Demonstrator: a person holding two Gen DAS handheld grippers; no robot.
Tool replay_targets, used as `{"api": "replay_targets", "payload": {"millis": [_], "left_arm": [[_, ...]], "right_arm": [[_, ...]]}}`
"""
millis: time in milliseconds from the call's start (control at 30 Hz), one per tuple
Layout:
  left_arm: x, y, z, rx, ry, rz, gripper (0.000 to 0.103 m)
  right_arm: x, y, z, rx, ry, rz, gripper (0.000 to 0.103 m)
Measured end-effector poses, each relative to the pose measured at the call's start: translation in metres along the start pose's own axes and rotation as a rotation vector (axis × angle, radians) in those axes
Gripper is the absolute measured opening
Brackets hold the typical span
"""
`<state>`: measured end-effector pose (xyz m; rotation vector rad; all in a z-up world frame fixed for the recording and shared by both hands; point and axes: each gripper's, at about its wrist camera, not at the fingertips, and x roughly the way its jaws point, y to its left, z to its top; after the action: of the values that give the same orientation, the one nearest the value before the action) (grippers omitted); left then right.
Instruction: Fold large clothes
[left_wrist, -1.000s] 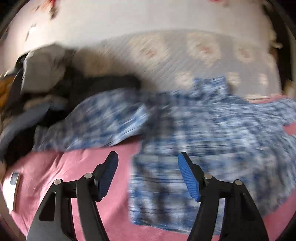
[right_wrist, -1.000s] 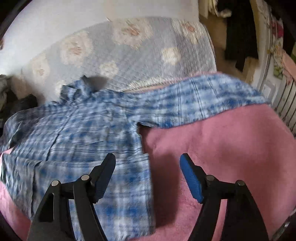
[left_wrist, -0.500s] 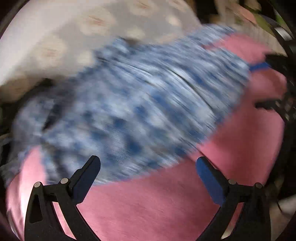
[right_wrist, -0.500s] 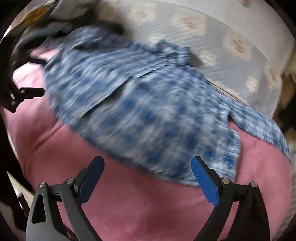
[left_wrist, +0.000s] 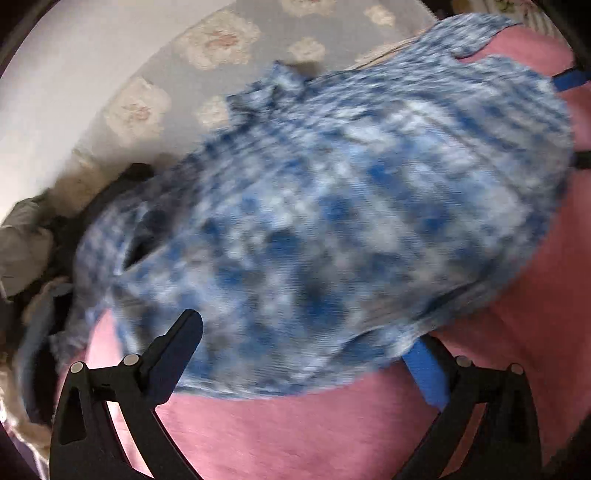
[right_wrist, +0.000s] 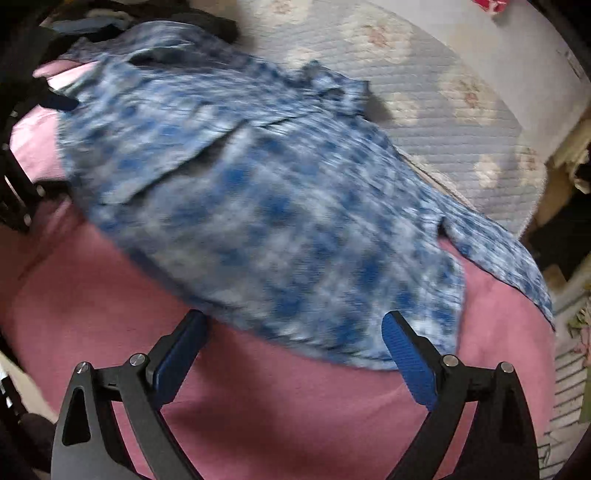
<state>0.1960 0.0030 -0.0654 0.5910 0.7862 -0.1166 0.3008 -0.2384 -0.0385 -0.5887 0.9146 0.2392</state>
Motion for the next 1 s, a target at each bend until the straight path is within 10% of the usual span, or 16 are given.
{"api": "replay_targets", "payload": {"millis": [200,400,500,567,800,1000], "left_arm": [[0.010,0.062,-0.011,-0.165,0.041,0.052,0.090],[0.025,0.090,-0.010,-0.175,0.027,-0.054,0.031],[0.026,0.080,-0.012,-0.137,0.034,-0.071,0.032],[0.026,0.072,-0.014,-0.130,0.040,-0.050,0.005],[-0.068,0.075,-0.013,-0.200,-0.148,0.095,0.002],[-0.110,0.095,-0.032,-0.246,-0.121,0.042,0.002]], "right_arm": [[0.003,-0.022,-0.011,-0.059,-0.014,-0.107,0.096],[0.009,-0.029,-0.008,-0.071,-0.102,-0.198,0.092],[0.016,-0.024,-0.006,-0.114,-0.099,-0.237,0.060],[0.025,-0.021,-0.006,-0.127,-0.046,-0.220,0.015],[-0.017,-0.041,-0.004,0.016,-0.113,-0.137,0.006],[-0.093,-0.041,-0.019,0.053,-0.254,-0.163,0.003]]}}
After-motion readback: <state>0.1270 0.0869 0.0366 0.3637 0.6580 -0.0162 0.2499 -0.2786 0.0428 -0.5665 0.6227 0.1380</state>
